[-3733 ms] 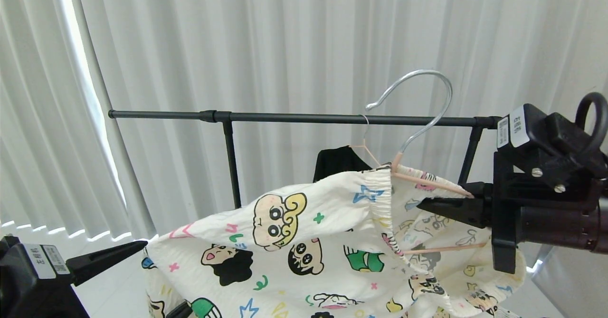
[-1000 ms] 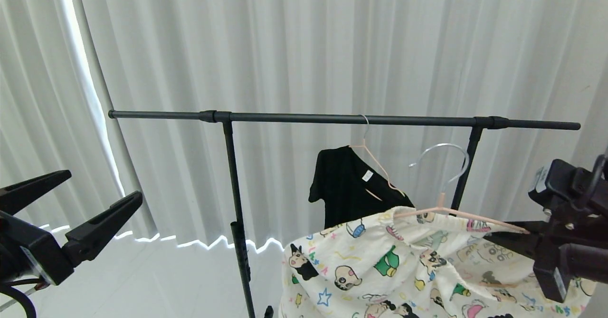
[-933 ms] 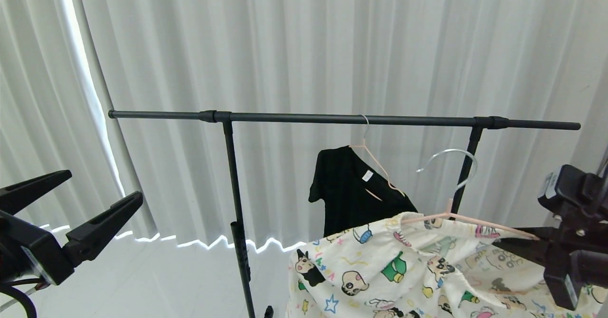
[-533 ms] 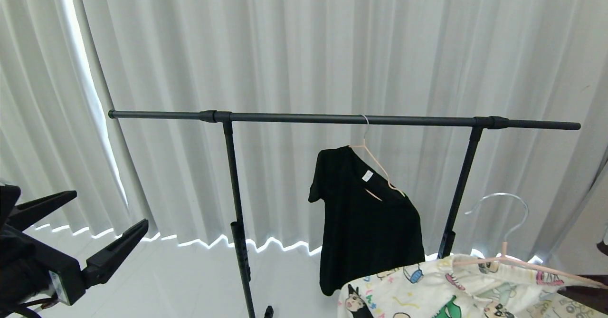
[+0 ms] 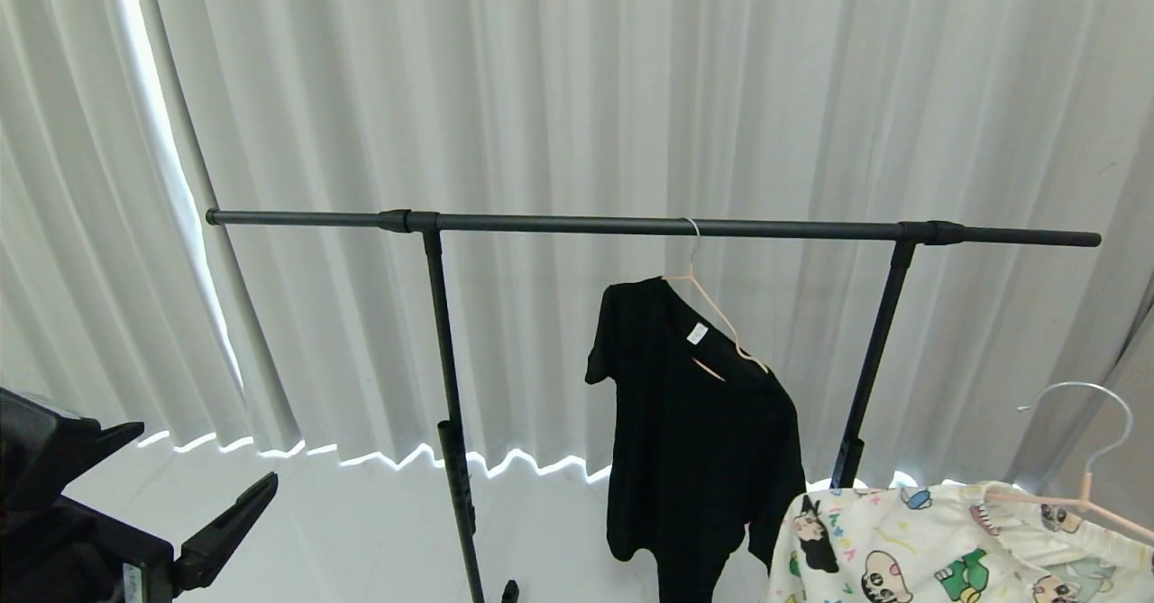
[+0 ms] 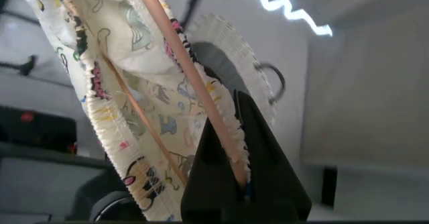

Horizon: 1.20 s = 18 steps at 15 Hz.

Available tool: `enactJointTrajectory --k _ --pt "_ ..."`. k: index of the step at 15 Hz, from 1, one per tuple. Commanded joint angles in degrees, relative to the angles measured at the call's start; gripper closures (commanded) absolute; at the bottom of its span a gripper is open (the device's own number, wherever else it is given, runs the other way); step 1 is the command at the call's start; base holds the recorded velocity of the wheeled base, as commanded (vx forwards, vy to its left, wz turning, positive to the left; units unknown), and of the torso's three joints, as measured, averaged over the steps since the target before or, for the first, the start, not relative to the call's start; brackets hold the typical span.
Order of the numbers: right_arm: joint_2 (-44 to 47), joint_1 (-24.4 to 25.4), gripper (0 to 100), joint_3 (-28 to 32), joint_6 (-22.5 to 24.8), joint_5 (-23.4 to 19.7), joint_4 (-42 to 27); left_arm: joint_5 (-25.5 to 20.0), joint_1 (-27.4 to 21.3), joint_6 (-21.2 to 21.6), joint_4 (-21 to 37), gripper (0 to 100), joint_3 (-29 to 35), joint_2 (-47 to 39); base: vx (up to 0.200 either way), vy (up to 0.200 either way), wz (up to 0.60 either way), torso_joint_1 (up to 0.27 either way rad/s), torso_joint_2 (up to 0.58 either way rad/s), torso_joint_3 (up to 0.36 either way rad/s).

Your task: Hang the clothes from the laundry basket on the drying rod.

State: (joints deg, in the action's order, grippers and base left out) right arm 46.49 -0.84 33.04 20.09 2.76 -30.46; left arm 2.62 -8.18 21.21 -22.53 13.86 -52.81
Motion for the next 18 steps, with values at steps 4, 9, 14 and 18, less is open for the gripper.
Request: enactJointTrajectory --k 4,9,14,18 --pt "9.32 -17.09 100 0.98 -0.23 7.44 4.8 2.21 -0.08 1.99 -0.06 0 -0.24 -0.45 0.0 0.0 0.0 0.0 0.0 0.0" --pt "15.91 -10.32 100 4.32 -7.87 7.35 8.76 2.48 0.01 1.82 -0.06 0 0.99 -0.45 0.0 0.0 0.0 0.0 0.0 0.0" --pt "23.29 3.3 100 9.85 -21.41 10.08 14.29 2.39 -0.08 1.64 -0.06 0 1.7 -0.63 0.16 0.0 0.0 -0.005 0.0 0.004" --pt "26.72 5.94 100 10.03 -21.06 10.43 23.17 2.39 -0.08 1.64 -0.06 0 1.87 -0.54 0.2 0.0 0.0 0.012 0.0 0.005"
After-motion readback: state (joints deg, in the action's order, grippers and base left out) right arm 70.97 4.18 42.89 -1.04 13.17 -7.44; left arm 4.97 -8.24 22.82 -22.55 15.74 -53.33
